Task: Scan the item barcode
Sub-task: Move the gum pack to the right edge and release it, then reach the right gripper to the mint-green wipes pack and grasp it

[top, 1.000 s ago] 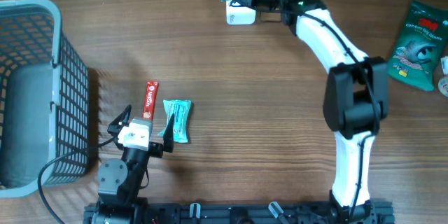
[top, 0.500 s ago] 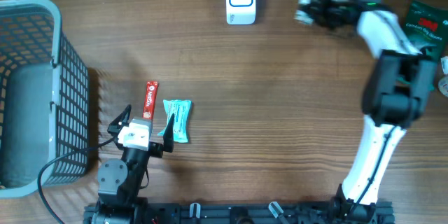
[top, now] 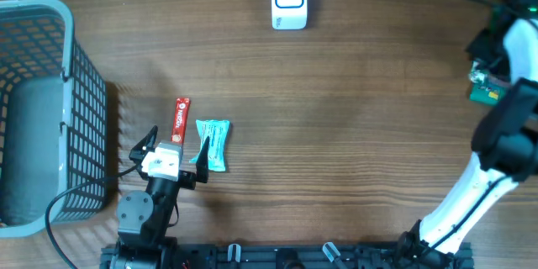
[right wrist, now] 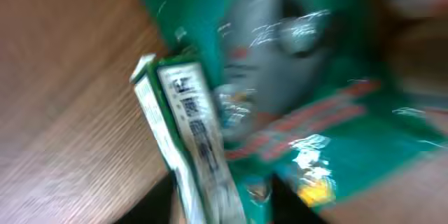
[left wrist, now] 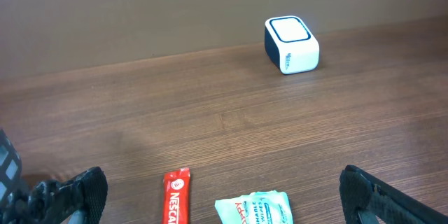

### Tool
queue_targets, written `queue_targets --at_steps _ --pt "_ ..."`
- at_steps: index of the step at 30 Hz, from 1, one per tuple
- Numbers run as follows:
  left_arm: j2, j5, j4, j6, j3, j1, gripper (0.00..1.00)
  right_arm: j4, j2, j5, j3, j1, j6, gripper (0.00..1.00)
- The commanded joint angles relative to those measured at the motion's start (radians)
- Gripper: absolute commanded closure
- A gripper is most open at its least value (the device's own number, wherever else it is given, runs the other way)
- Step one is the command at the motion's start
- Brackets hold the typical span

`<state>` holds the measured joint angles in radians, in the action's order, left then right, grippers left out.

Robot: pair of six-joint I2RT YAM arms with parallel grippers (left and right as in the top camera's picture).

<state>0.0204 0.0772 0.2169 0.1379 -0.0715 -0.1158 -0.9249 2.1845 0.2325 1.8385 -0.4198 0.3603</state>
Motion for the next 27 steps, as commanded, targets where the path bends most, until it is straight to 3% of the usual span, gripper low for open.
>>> queue_targets --at_steps 1,4,6,8,10,12,15,18,20,27 --pt "-0.005 0.008 -0.003 0.012 0.006 0.0 0.0 -0.005 -0.217 -0.028 0.007 0.03 0.018 0.0" --pt "-0.004 0.008 -0.004 0.012 0.006 0.0 0.0 -0.042 -0.392 -0.507 0.007 0.111 -0.096 0.0" --pt "-0.004 0.008 -0.004 0.012 0.006 0.0 0.0 -0.068 -0.422 -0.807 0.007 0.174 -0.098 0.0" --pt "-0.004 0.008 -0.004 0.012 0.006 0.0 0.0 -0.129 -0.418 -0.982 -0.007 0.263 -0.098 0.0" --pt "-0.004 0.008 -0.004 0.012 0.006 0.0 0.0 -0.129 -0.411 -0.997 -0.095 0.428 -0.102 0.0" --pt "-0.004 0.008 -0.004 0.012 0.006 0.0 0.0 -0.05 -0.407 -0.998 -0.191 0.558 -0.205 0.0" --pt "-0.004 0.008 -0.003 0.012 0.006 0.0 0.0 0.196 -0.406 -1.023 -0.413 0.787 -0.475 0.0" --pt "-0.004 0.008 -0.004 0.012 0.006 0.0 0.0 0.486 -0.406 -0.893 -0.589 0.945 -0.518 0.02" --pt "-0.004 0.008 -0.004 0.012 0.006 0.0 0.0 0.797 -0.384 -0.909 -0.689 1.056 -0.57 0.02" --pt "-0.004 0.008 -0.004 0.012 0.006 0.0 0.0 1.019 -0.219 -1.02 -0.688 1.064 -0.49 0.02"
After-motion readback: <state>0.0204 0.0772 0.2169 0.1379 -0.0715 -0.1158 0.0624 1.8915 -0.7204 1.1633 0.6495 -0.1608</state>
